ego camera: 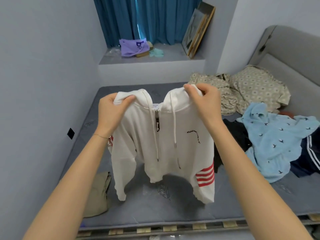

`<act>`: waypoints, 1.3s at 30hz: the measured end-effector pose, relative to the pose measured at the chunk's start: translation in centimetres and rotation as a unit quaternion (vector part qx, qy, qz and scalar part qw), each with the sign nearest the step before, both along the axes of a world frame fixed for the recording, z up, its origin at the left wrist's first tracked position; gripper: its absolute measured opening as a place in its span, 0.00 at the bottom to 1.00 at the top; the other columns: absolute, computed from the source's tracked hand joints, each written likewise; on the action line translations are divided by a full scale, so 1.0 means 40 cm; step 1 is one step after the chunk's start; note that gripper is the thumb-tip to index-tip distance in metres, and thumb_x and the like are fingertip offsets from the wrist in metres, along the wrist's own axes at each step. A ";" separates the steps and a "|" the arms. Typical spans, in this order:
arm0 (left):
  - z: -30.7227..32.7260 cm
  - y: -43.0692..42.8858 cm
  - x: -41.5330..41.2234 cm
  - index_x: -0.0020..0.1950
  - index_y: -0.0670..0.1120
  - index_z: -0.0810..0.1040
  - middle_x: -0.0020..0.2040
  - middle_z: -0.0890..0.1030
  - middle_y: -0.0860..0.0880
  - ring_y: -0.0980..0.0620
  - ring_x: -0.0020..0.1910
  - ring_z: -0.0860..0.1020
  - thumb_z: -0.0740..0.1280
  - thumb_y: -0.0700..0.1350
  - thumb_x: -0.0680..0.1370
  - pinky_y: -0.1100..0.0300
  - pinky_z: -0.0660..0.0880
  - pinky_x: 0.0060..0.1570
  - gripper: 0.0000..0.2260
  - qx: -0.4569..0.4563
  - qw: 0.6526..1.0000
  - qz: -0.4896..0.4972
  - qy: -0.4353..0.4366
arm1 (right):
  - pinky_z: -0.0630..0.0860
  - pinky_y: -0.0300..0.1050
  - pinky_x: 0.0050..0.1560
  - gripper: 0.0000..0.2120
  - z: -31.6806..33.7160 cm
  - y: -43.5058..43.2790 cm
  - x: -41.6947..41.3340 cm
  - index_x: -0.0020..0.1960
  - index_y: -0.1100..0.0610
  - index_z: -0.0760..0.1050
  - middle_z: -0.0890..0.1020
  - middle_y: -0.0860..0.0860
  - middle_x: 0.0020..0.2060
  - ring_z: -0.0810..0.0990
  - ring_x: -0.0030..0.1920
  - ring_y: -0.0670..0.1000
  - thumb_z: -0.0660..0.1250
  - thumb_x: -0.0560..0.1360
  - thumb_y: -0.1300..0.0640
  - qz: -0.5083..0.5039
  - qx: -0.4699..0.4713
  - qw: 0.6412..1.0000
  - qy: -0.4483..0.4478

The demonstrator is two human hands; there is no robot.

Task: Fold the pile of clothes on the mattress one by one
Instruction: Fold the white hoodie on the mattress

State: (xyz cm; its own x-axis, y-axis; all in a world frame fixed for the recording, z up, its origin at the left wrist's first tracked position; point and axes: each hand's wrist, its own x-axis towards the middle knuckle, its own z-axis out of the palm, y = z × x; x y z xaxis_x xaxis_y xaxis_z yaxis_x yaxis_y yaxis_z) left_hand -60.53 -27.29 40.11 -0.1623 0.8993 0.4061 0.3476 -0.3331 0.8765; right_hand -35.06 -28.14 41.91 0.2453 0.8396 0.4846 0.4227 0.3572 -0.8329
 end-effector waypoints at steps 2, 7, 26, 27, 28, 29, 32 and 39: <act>0.027 0.002 0.002 0.42 0.34 0.80 0.37 0.76 0.46 0.55 0.37 0.71 0.73 0.52 0.72 0.57 0.68 0.39 0.20 0.016 1.000 -0.009 -0.005 | 0.56 0.43 0.31 0.24 0.041 0.010 0.012 0.27 0.54 0.60 0.59 0.47 0.24 0.59 0.28 0.45 0.70 0.73 0.51 -0.011 0.045 0.999 -0.019; -0.008 0.096 -0.014 0.34 0.33 0.71 0.32 0.67 0.50 0.57 0.32 0.64 0.73 0.51 0.73 0.59 0.60 0.32 0.22 -0.039 0.997 -0.009 0.067 | 0.57 0.46 0.31 0.23 -0.001 0.111 0.042 0.29 0.59 0.66 0.64 0.51 0.23 0.62 0.28 0.48 0.69 0.73 0.46 -0.069 0.011 0.990 -0.122; -0.823 0.616 -0.010 0.33 0.41 0.64 0.30 0.62 0.48 0.54 0.29 0.59 0.71 0.48 0.76 0.62 0.57 0.28 0.20 -0.295 0.944 -0.032 0.146 | 0.72 0.47 0.45 0.14 -0.853 0.535 0.003 0.48 0.63 0.78 0.80 0.55 0.42 0.77 0.44 0.54 0.65 0.78 0.51 -0.054 -0.383 0.917 -0.099; -0.856 0.635 -0.009 0.34 0.42 0.65 0.30 0.62 0.49 0.54 0.29 0.59 0.71 0.48 0.76 0.63 0.57 0.27 0.19 -0.296 0.944 -0.026 0.141 | 0.70 0.43 0.47 0.12 -0.885 0.557 0.002 0.50 0.62 0.78 0.80 0.54 0.44 0.77 0.46 0.53 0.65 0.78 0.53 -0.047 -0.388 0.915 -0.098; -0.891 0.650 -0.008 0.34 0.42 0.66 0.30 0.62 0.49 0.54 0.30 0.59 0.70 0.48 0.76 0.65 0.58 0.27 0.18 -0.298 0.944 -0.020 0.140 | 0.69 0.41 0.50 0.11 -0.916 0.578 0.001 0.53 0.61 0.79 0.80 0.55 0.47 0.77 0.49 0.53 0.65 0.78 0.54 -0.042 -0.393 0.913 -0.100; -0.928 0.663 -0.009 0.36 0.41 0.69 0.30 0.64 0.50 0.54 0.30 0.61 0.70 0.47 0.77 0.67 0.60 0.27 0.16 -0.302 0.943 -0.012 0.138 | 0.69 0.40 0.53 0.12 -0.948 0.599 0.000 0.57 0.61 0.78 0.81 0.55 0.51 0.77 0.53 0.53 0.65 0.78 0.55 -0.038 -0.398 0.910 -0.108; -1.021 0.679 -0.009 0.52 0.40 0.78 0.43 0.77 0.51 0.54 0.41 0.73 0.68 0.47 0.78 0.76 0.66 0.38 0.10 -0.321 0.940 0.016 0.117 | 0.69 0.46 0.63 0.16 -1.039 0.644 -0.002 0.64 0.58 0.76 0.79 0.55 0.60 0.75 0.61 0.55 0.66 0.78 0.55 -0.036 -0.396 0.902 -0.165; -1.165 0.644 -0.004 0.70 0.49 0.72 0.68 0.75 0.52 0.55 0.66 0.72 0.66 0.53 0.79 0.57 0.68 0.67 0.21 -0.317 0.938 0.029 0.136 | 0.72 0.54 0.65 0.26 -1.178 0.643 -0.022 0.67 0.50 0.72 0.77 0.51 0.64 0.74 0.64 0.54 0.59 0.76 0.35 -0.004 -0.422 0.876 -0.234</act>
State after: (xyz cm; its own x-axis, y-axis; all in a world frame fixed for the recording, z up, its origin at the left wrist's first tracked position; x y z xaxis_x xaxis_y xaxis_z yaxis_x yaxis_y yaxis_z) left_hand -60.70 -1.52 -6.50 -0.1865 0.9667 -0.1750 0.5881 0.2525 0.7684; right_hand -35.95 -2.40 -5.21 0.1929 0.9462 -0.2597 0.7877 -0.3071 -0.5340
